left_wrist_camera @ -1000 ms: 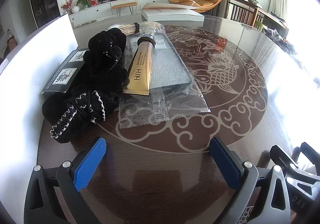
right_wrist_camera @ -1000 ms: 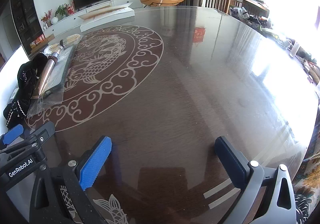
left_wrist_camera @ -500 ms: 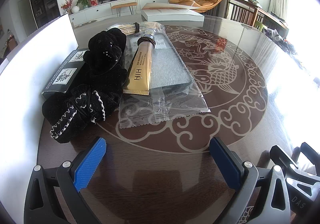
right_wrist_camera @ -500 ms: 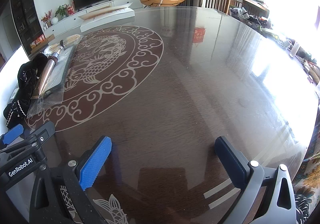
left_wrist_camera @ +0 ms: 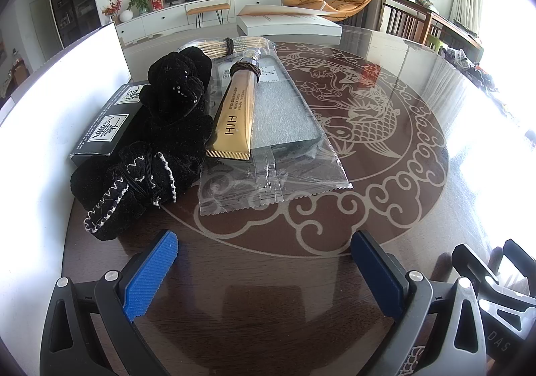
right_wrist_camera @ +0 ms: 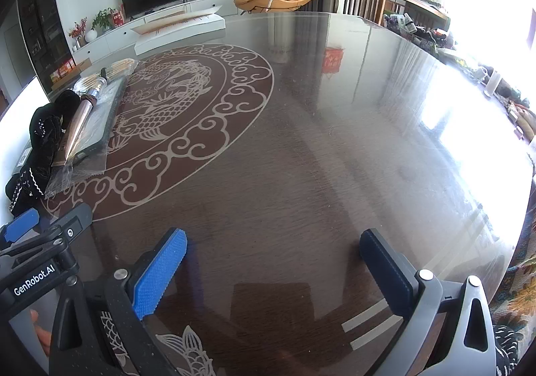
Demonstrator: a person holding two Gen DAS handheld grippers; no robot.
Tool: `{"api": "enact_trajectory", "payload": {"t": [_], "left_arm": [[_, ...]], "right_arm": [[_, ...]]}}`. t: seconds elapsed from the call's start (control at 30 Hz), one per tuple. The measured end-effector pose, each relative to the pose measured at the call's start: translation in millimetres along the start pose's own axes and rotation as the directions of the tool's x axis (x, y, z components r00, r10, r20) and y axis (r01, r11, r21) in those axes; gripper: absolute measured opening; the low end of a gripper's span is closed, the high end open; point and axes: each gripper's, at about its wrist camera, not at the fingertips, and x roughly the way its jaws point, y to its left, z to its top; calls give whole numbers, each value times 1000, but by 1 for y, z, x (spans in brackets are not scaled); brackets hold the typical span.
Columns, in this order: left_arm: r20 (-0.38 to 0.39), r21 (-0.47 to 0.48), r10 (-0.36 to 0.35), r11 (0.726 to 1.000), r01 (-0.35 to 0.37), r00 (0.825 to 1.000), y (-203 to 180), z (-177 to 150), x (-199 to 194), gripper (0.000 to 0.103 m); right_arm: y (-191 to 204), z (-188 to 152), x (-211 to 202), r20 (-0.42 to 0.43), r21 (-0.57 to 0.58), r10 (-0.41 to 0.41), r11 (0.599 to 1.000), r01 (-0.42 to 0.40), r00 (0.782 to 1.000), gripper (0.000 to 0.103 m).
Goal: Organize objects
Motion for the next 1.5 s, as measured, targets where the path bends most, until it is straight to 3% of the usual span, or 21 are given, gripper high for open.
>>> {"api": "enact_trajectory", "payload": {"t": [0.5,0.63,0.9,1.17,1.37,1.5], "left_arm": [[0,0,0,1000,0,1000,0,0,0,103],[-30,10,-5,1000,6,1000,0,-3,-4,103],[-70,48,-68,996,72,995,0,-29,-26,103],[-23,69,-128,989,129,992,2,-33,-63,103],[-66,86,-110,990,116,992,4,-40,-64,103],[-39,54,-114,992,116,993,17,-40,-72,103]], "right_arm": [[0,0,0,1,0,0,1000,0,1000,103],[0,0,1,1,0,0,1000,0,1000,103],[0,1,0,2,1,-2,1000,2,1000,103],[0,1,1,3,1,-2,1000,2,1000,103],[0,1,1,3,1,-2,1000,2,1000,103],[0,1,1,4,1,-3,1000,3,1000,103]]}}
